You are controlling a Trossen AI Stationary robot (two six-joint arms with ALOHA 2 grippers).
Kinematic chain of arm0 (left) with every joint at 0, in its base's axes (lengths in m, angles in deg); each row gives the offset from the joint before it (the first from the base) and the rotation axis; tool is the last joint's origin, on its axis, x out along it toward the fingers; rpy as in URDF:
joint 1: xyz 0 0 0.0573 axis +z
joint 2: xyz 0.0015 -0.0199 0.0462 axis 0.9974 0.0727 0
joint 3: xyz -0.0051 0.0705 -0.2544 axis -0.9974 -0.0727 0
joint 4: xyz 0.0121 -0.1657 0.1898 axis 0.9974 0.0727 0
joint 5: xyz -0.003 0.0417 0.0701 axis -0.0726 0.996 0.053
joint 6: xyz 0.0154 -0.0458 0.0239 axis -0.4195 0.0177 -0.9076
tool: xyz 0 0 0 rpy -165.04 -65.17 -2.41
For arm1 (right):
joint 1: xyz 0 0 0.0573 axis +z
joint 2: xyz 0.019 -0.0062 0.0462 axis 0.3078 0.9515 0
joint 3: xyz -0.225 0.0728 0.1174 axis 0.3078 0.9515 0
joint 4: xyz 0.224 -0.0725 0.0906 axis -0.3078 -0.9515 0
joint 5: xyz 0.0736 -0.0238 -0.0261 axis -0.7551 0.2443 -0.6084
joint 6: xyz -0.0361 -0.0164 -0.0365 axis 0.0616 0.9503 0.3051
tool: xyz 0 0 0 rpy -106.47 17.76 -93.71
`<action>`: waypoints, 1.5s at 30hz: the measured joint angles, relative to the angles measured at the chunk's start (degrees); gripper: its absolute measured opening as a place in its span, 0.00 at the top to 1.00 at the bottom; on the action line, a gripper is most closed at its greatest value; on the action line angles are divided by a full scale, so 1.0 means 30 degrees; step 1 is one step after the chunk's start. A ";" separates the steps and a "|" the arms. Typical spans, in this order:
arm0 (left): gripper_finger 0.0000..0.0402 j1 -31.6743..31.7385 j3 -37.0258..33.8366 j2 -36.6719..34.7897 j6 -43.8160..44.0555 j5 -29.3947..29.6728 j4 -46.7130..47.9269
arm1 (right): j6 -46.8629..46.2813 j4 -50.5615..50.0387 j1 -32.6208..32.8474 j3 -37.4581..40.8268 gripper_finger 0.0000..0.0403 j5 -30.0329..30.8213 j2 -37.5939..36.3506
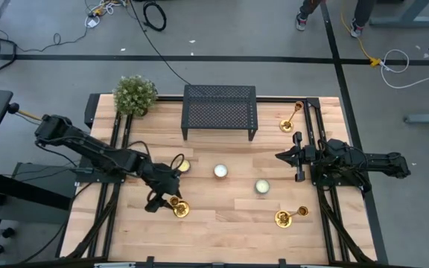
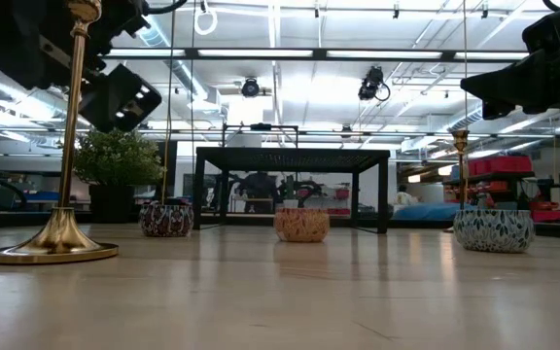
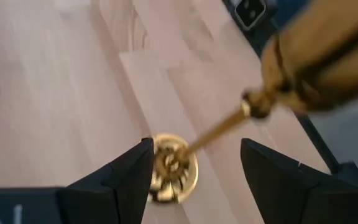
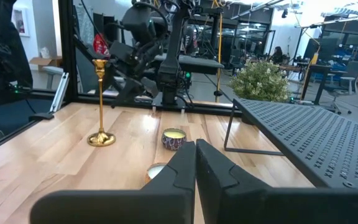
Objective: Pick & Place candle stick holders
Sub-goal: Put the bottom left gold candle holder on the shelf
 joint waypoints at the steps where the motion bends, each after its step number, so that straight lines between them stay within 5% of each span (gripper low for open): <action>1: 0.39 0.0000 0.0000 0.0176 0.0003 -0.0020 -0.0380 | 0.0001 -0.0005 0.0001 -0.0001 0.97 0.0000 0.0000; 12: 0.41 -0.0776 0.0007 0.0360 0.0124 -0.0044 -0.0892 | -0.0003 -0.0005 -0.0002 0.0005 0.97 0.0000 0.0000; 45: 0.91 -0.1457 0.0022 0.0338 0.0160 0.0459 -0.2293 | -0.0003 -0.0005 0.0005 0.0004 0.97 0.0000 0.0000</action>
